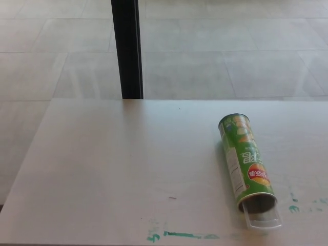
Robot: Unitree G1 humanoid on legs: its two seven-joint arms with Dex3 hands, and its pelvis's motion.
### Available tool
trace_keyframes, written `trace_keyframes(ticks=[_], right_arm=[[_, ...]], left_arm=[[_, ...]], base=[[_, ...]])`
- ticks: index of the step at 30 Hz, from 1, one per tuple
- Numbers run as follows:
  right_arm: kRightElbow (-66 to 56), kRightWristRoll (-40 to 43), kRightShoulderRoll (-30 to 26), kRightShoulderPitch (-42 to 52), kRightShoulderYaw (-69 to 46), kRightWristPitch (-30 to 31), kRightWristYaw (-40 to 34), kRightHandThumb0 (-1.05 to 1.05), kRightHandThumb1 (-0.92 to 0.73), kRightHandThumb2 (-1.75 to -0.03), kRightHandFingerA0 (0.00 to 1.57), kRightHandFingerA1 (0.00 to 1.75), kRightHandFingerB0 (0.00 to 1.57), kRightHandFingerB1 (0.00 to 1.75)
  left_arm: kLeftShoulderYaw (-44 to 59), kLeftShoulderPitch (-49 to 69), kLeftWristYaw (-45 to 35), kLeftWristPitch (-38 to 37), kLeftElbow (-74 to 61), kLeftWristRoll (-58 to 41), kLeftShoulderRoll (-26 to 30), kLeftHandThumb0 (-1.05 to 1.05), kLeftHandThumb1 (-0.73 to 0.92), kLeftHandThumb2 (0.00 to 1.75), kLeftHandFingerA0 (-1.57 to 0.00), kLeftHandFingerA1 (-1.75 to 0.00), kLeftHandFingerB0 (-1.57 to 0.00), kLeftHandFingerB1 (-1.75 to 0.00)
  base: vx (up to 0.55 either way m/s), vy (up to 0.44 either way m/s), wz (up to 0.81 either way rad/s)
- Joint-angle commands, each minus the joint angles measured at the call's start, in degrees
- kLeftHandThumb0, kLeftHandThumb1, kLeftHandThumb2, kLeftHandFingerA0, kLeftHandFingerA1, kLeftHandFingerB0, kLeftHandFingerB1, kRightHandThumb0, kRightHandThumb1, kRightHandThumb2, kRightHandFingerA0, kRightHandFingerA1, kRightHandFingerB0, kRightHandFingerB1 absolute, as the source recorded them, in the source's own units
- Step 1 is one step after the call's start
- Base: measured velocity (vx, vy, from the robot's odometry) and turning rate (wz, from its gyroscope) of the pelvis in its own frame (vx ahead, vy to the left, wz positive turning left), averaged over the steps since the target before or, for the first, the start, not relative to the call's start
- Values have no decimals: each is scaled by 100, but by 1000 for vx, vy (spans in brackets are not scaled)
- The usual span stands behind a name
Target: Use the finger on the right hand of the robot to pull out the chips tray kept inside a container in the middle of the desk
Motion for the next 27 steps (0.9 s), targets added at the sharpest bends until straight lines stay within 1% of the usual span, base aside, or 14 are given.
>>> trace_keyframes(ticks=[1, 2, 4, 8, 10, 12, 13, 16, 17, 18, 20, 21, 25, 27], right_arm=[[-2722, 478, 64, -250, 80, 593, -352, -61, -53, -57, 105, 63, 58, 52], [-2768, 355, 40, -355, 150, 491, -345, -63, -54, -57, 104, 62, 58, 51], [-2837, 158, -11, -666, 355, 299, -335, -59, -54, -58, 101, 62, 56, 43], [-3481, 200, -14, -846, 585, 854, -370, -50, -56, -57, 94, 62, 52, 37], [-3880, 118, -135, -893, 961, 912, -58, -35, -61, -59, 84, 61, 37, 36], [-4241, 0, -222, -851, 1220, 996, 115, -28, -61, -58, 82, 63, 34, 37], [-4384, -44, -293, -830, 1363, 965, 261, -17, -44, -90, 75, 78, 21, 52], [-4620, -132, -410, -834, 1780, 802, 626, -13, -43, -89, 77, 80, 24, 54], [-4764, -275, -449, -798, 1918, 913, 620, -21, -60, -57, 84, 66, 36, 40], [-4871, -369, -480, -770, 2043, 951, 645, -22, -59, -57, 86, 67, 36, 41], [-4928, -481, -565, -718, 2249, 959, 747, -26, -61, -58, 87, 67, 35, 41], [-4912, -562, -654, -689, 2462, 949, 914, -25, -62, -58, 87, 75, 36, 41], [-4884, -878, -948, -727, 3054, 1182, 1061, -27, -61, -58, 89, 88, 36, 41], [-4740, -913, -968, -794, 3216, 1029, 1080, -24, -61, -57, 87, 92, 35, 43]], left_arm=[[17, -58, -91, -9, 50, -106, 169, -74, 69, 61, -32, -72, -36, -57], [-10, -96, -79, -16, 80, -74, 186, -74, 70, 61, -31, -68, -34, -53], [-8, -37, -80, -36, -34, -84, 162, -73, 70, 61, -33, -72, -34, -53], [-3, -37, -67, -41, -21, -84, 162, -74, 70, 61, -33, -72, -35, -56], [-24, -22, -69, -78, -4, -53, 179, -74, 71, 61, -33, -73, -36, -56], [-16, -31, -62, -93, 44, -57, 174, -72, 71, 62, -34, -73, -36, -57], [24, -52, -76, -62, 79, -101, 170, -72, 70, 61, -33, -72, -35, -56], [-22, 31, -23, -112, -25, -43, 170, -72, 72, 62, -33, -73, -33, -54], [-46, 44, -29, -163, -29, -15, 174, -73, 72, 62, -33, -74, -35, -56], [-47, 60, -58, -154, -61, -23, 173, -74, 72, 62, -32, -74, -36, -61], [0, 34, -78, -88, -61, -86, 170, -73, 71, 61, -33, -73, -35, -58], [-15, 52, -87, -137, -71, -69, 169, -74, 71, 61, -31, -71, -32, -52], [-42, -4, -75, -102, 1, -46, 206, -73, 71, 62, -33, -74, -34, -55], [-42, -9, -66, -121, 32, -55, 213, -74, 71, 61, -32, -74, -33, -56]], base=[[0, 0, 0], [0, 0, 0], [0, 0, 0], [0, 0, 0], [0, 0, 0], [0, 0, 0], [0, 0, 0], [0, 0, 0], [0, 0, 0], [0, 0, 0], [0, 0, 0], [0, 0, 0], [0, 0, 0], [0, 0, 0]])
